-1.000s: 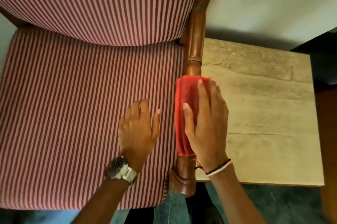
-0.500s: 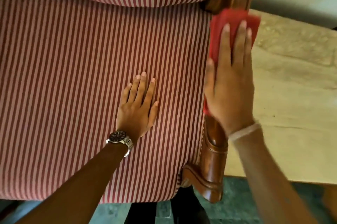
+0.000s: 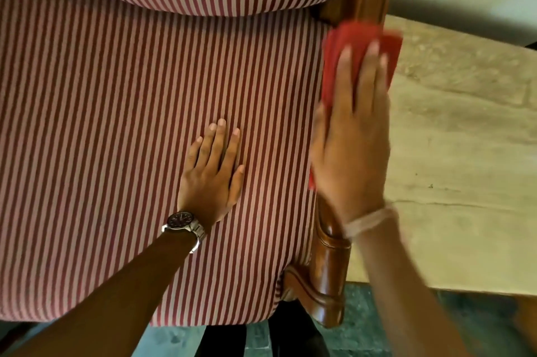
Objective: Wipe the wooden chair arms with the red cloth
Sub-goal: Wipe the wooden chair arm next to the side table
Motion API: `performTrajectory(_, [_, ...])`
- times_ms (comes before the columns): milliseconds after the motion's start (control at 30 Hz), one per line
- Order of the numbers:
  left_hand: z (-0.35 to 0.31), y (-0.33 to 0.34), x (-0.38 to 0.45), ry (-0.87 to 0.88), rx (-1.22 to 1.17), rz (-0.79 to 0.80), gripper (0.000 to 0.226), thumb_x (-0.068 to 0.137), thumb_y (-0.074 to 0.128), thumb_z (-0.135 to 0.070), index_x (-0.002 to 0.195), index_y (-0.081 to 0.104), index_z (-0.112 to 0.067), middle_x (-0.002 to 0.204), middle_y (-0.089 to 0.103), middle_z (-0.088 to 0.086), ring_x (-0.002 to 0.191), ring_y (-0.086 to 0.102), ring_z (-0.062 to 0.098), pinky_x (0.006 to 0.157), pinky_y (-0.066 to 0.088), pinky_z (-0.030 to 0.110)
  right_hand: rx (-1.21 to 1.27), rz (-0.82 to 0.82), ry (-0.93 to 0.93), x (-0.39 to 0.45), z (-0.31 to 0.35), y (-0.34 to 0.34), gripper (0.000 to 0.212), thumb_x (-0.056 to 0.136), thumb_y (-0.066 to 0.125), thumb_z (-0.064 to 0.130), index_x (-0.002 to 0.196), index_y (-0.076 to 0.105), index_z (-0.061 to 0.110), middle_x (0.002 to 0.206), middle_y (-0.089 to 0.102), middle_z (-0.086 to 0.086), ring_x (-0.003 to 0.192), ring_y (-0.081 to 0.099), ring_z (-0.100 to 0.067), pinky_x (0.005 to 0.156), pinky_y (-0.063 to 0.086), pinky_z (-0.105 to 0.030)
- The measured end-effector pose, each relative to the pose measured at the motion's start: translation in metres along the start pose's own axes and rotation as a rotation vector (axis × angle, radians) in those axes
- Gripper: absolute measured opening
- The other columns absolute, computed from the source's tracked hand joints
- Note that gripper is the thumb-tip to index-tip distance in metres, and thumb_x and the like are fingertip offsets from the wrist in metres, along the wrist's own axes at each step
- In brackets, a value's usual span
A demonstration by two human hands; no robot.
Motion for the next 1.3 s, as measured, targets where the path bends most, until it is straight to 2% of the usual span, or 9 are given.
performTrajectory(67, [0.0,0.001,-0.002,0.003,0.008,0.002,0.063,0.105,0.03,-0.04,0.159,0.023,-0.009,0.167,0.022,0.019,0.156,0.021,0.032,0.124,0.027,0.051,0.01,0.054,-0.016,-0.074,0.002,-0.001,0.063,0.109,0.036,0.028,0.165,0.01,0.014,0.174,0.003,-0.015,0.163,0.004,-0.031,0.131,0.021,-0.051])
performTrajectory(133, [0.0,0.002,-0.002,-0.003,0.008,0.007,0.063,0.105,0.028,-0.04,0.16,0.022,-0.009,0.167,0.021,0.019,0.156,0.021,0.032,0.125,0.026,0.05,0.002,0.069,-0.045,-0.083,0.0,0.0,0.066,0.106,0.042,0.026,0.165,0.015,0.013,0.174,0.007,-0.016,0.163,0.007,-0.032,0.131,0.021,-0.053])
performTrajectory(333, [-0.002,-0.002,-0.001,-0.004,0.004,0.016,0.062,0.105,0.03,-0.039,0.159,0.025,-0.009,0.167,0.022,0.019,0.156,0.022,0.033,0.125,0.026,0.051,0.011,-0.013,-0.019,0.087,-0.006,-0.004,0.063,0.108,0.03,0.029,0.165,0.01,0.012,0.173,0.005,-0.019,0.162,0.004,-0.035,0.132,0.014,-0.048])
performTrajectory(567, [-0.002,0.0,-0.001,-0.015,-0.007,0.022,0.063,0.104,0.031,-0.038,0.159,0.024,-0.009,0.167,0.02,0.018,0.156,0.02,0.032,0.126,0.023,0.05,0.03,0.088,-0.104,-0.087,-0.006,0.0,0.066,0.104,0.043,0.026,0.164,0.018,0.012,0.174,0.008,-0.016,0.163,0.005,-0.031,0.131,0.019,-0.053])
performTrajectory(800, [-0.002,-0.001,-0.001,-0.008,-0.02,0.027,0.062,0.105,0.029,-0.039,0.159,0.025,-0.01,0.167,0.021,0.019,0.156,0.02,0.032,0.127,0.022,0.049,0.079,0.008,-0.02,0.074,-0.01,-0.002,0.065,0.106,0.032,0.028,0.165,0.011,0.013,0.173,0.004,-0.019,0.162,0.002,-0.036,0.132,0.017,-0.047])
performTrajectory(967, [0.0,0.005,-0.003,0.002,-0.002,0.017,0.062,0.105,0.027,-0.04,0.16,0.022,-0.01,0.168,0.018,0.018,0.157,0.016,0.031,0.126,0.022,0.05,0.137,0.059,-0.002,-0.075,-0.003,-0.003,0.069,0.106,0.046,0.024,0.165,0.012,0.016,0.175,0.001,-0.014,0.163,0.001,-0.03,0.128,0.03,-0.05])
performTrajectory(1033, [0.001,0.007,-0.002,-0.003,0.003,0.015,0.063,0.105,0.026,-0.04,0.16,0.021,-0.011,0.168,0.018,0.018,0.158,0.016,0.031,0.126,0.022,0.05,0.118,0.073,-0.006,-0.101,-0.005,-0.001,0.072,0.101,0.047,0.022,0.165,0.014,0.017,0.175,0.004,-0.014,0.163,0.003,-0.031,0.127,0.031,-0.051])
performTrajectory(1233, [0.0,0.005,-0.001,0.005,-0.019,0.018,0.062,0.105,0.024,-0.04,0.159,0.024,-0.009,0.168,0.02,0.019,0.157,0.016,0.032,0.128,0.018,0.049,0.089,-0.01,-0.001,0.064,-0.003,0.0,0.071,0.1,0.042,0.019,0.165,0.014,0.018,0.173,0.007,-0.019,0.162,0.005,-0.036,0.13,0.026,-0.049])
performTrajectory(1300, [0.0,0.005,-0.002,0.004,-0.018,0.018,0.062,0.104,0.023,-0.039,0.159,0.025,-0.008,0.167,0.021,0.02,0.157,0.018,0.032,0.128,0.019,0.049,0.078,-0.04,0.018,0.083,-0.005,0.002,0.069,0.101,0.04,0.019,0.165,0.013,0.018,0.173,0.006,-0.019,0.162,0.005,-0.036,0.13,0.025,-0.048])
Point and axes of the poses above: each hand's wrist, its own x-axis towards the middle knuckle, its own y-axis out of the palm, z = x × y, the point moved 4 cm from there along x, towards the middle knuckle
